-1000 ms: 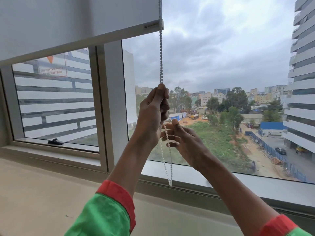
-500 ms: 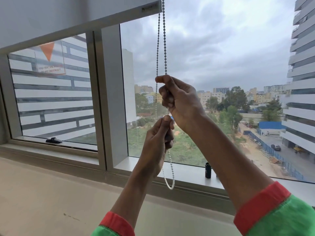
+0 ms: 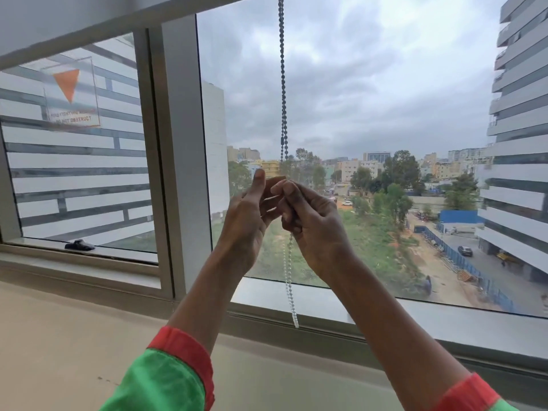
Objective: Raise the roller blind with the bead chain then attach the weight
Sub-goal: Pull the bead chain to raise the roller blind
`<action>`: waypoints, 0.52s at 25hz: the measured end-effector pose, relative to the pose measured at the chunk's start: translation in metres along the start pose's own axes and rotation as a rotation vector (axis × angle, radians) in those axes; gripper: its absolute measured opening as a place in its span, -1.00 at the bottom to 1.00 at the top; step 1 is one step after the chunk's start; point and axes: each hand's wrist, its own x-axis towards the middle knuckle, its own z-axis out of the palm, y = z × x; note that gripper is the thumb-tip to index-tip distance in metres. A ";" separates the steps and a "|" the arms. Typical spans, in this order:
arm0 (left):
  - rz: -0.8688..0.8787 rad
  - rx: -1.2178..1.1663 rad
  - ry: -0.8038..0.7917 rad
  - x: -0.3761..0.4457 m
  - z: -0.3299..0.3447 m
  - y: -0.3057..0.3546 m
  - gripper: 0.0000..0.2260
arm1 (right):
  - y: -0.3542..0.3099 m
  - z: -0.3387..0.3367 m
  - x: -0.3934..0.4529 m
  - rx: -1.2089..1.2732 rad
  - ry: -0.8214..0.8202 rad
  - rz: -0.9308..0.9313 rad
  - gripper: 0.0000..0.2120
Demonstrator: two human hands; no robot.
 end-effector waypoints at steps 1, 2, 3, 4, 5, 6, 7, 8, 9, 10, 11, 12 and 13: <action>0.022 -0.006 0.001 0.006 0.004 0.008 -0.63 | 0.005 0.000 -0.003 0.007 0.000 0.014 -0.81; 0.042 -0.009 -0.001 0.012 0.008 0.016 -0.62 | 0.010 0.000 -0.006 0.009 -0.007 0.028 -0.80; 0.063 -0.016 -0.010 0.017 0.011 0.024 -0.62 | 0.014 -0.001 -0.009 0.012 -0.019 0.040 -0.78; 0.088 -0.032 -0.028 0.021 0.014 0.031 -0.63 | 0.018 -0.001 -0.012 0.012 -0.033 0.049 -0.77; 0.115 -0.050 -0.047 0.025 0.017 0.038 -0.64 | 0.022 -0.001 -0.015 0.009 -0.047 0.058 -0.76; 0.136 -0.059 -0.060 0.028 0.019 0.044 -0.65 | 0.024 -0.002 -0.017 0.002 -0.058 0.067 -0.77; 0.152 -0.057 -0.063 0.030 0.021 0.049 -0.67 | 0.027 -0.002 -0.020 -0.005 -0.070 0.073 -0.79; 0.164 -0.049 -0.058 0.031 0.023 0.051 -0.69 | 0.029 -0.002 -0.023 -0.011 -0.081 0.078 -0.80; 0.176 -0.040 -0.046 0.032 0.026 0.051 -0.73 | 0.031 -0.003 -0.025 -0.018 -0.089 0.083 -0.81; 0.187 -0.037 -0.033 0.033 0.028 0.048 -0.76 | 0.033 -0.005 -0.027 -0.026 -0.093 0.088 -0.82; 0.193 -0.042 -0.018 0.032 0.030 0.045 -0.78 | 0.034 -0.007 -0.028 -0.036 -0.094 0.095 -0.82; 0.193 -0.053 -0.005 0.030 0.030 0.041 -0.77 | 0.035 -0.009 -0.030 -0.045 -0.095 0.106 -0.82; 0.190 -0.064 0.000 0.028 0.029 0.038 -0.76 | 0.036 -0.011 -0.031 -0.050 -0.094 0.124 -0.82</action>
